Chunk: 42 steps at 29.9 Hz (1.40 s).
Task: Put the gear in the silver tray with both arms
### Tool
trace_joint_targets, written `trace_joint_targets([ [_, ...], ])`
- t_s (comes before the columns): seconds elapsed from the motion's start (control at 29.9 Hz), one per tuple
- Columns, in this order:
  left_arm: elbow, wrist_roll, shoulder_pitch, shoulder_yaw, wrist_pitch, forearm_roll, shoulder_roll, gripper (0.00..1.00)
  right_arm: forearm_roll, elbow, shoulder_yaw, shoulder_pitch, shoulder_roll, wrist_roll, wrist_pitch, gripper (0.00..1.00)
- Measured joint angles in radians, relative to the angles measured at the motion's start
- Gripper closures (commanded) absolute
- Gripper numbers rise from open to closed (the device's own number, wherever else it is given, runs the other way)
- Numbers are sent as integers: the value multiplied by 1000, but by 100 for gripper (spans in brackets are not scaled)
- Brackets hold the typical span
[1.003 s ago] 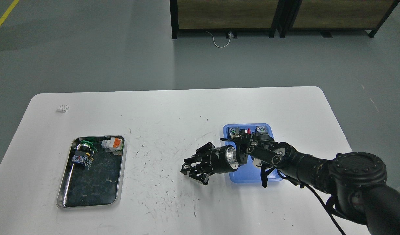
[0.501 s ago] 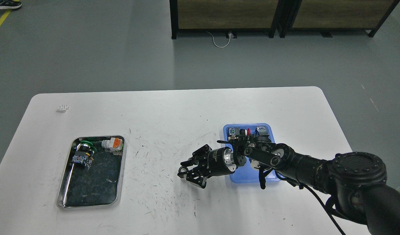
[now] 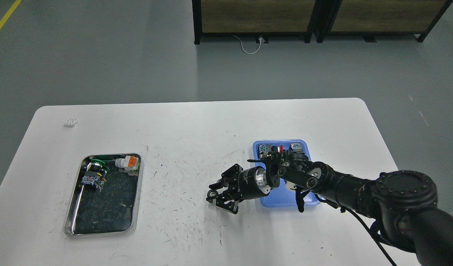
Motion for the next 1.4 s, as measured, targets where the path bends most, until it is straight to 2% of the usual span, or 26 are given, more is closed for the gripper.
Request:
trace_joint_targets([
  [0.2,0,0,0,0,0,-1,1,1,0,-1,0,6,0,-3,0,55],
  [0.3,0,0,-2,0,0,-1,1,1,0,-2,3,8,0,-2,0,47],
  [0.4,0,0,-3,-1,0,-1,4,1,2,-3,16,9,0,1,0,32],
  [0.47,0,0,-3,-1,0,-1,5,1,4,-8,41,11,0,2,0,17],
  [0.5,0,0,-3,-1,0,-1,6,1,4,-13,53,12,0,2,0,6],
  [0.53,0,0,-3,-1,0,-1,6,1,4,-18,61,14,0,2,0,0],
  [0.77,1,-2,-7,-2,1,-5,20,1,13,-148,119,10,0,5,0,0],
  [1.0,0,-3,-9,-2,-2,-11,38,1,41,-215,300,79,-4,17,0,0],
  [1.24,0,-13,-35,0,-57,-3,33,1,112,-224,480,179,-198,27,0,0],
  [1.4,0,-24,-22,3,-122,0,-23,1,161,-220,597,224,-344,27,0,0],
])
